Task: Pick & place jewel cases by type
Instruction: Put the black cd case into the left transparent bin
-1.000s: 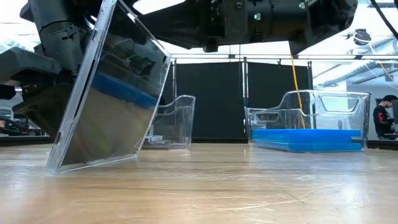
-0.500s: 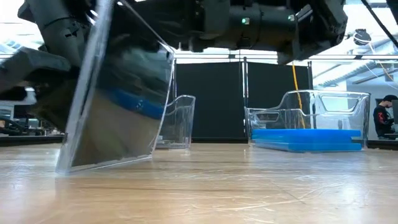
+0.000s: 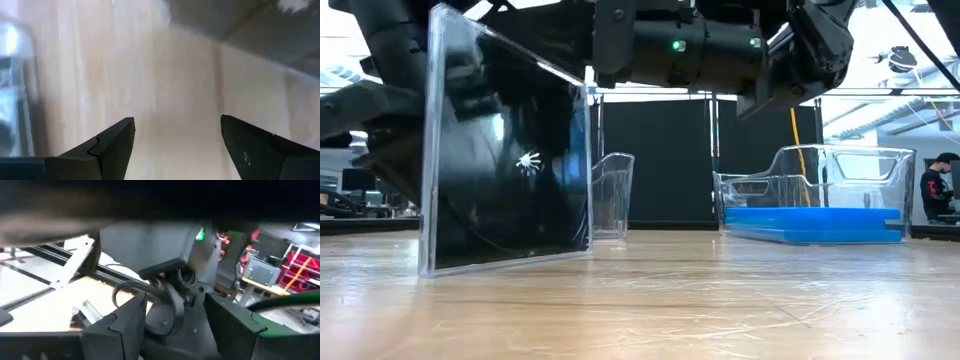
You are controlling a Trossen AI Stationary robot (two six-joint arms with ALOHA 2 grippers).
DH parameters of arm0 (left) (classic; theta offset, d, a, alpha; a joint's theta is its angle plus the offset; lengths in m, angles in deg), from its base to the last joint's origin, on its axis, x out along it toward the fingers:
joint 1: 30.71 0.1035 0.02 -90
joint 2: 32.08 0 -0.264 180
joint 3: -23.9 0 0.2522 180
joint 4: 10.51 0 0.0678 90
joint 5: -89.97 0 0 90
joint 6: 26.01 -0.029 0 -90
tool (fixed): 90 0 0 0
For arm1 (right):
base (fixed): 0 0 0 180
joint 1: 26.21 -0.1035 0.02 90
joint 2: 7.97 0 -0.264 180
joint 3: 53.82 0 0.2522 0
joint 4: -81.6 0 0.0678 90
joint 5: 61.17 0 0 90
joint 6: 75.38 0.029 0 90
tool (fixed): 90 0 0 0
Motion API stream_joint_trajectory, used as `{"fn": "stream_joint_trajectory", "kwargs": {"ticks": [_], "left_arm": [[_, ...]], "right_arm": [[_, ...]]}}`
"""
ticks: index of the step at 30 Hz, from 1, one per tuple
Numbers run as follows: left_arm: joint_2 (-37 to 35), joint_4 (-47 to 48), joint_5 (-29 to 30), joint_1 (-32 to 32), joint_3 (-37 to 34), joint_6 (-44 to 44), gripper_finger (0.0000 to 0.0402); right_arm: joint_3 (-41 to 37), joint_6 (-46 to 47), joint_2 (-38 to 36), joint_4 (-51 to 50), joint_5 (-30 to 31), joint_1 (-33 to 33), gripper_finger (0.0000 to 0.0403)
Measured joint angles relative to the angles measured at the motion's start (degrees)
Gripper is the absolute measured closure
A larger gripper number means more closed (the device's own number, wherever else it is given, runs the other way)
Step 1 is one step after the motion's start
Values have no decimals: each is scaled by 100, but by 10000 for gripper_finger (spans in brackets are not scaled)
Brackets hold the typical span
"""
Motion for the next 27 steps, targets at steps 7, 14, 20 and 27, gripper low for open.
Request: {"fn": "stream_joint_trajectory", "kwargs": {"ticks": [7,14,20,27], "left_arm": [[-242,98,-38,-63,-13,25,105],[-208,33,-85,-63,-11,30,105],[-210,0,-58,-63,-4,45,105],[-223,-42,-7,-65,7,31,105]], "right_arm": [[-7,-27,0,9,-63,-2,207],[-22,-748,13,289,179,-204,207],[-24,-959,-332,-386,621,-341,207],[-35,-675,-1224,-1973,643,-528,207]]}}
